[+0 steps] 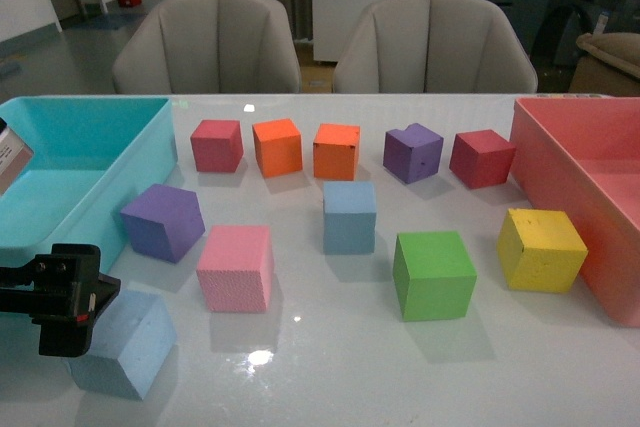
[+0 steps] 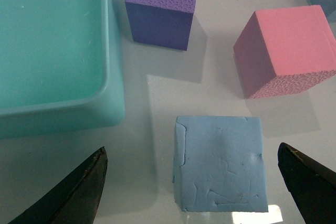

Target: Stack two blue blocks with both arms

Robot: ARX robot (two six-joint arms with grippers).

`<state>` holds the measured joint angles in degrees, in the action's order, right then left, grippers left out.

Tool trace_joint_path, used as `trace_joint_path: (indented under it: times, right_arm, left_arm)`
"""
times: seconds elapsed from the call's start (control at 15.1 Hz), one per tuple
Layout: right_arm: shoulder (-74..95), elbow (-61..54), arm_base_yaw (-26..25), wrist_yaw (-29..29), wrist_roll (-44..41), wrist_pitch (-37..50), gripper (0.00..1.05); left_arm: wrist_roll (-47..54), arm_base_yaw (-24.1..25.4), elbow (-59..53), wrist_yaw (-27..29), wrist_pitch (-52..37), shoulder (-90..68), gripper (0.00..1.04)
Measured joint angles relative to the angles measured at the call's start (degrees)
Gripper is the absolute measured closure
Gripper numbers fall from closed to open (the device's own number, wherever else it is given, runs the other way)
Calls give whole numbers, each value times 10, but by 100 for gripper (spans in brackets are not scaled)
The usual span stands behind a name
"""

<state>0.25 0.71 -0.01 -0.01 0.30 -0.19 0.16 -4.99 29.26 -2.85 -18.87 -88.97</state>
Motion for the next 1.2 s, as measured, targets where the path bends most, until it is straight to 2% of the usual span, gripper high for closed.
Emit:
trace_joint_path:
  times: [0.6,1.2]
  right_arm:
    - [0,0,0,0,0,0,6]
    - [0,0,0,0,0,0,6]
  left_arm:
    - [-17,0,24,-14,-5,-62,7]
    - [-17,-24,25,-4,-32,-117,7]
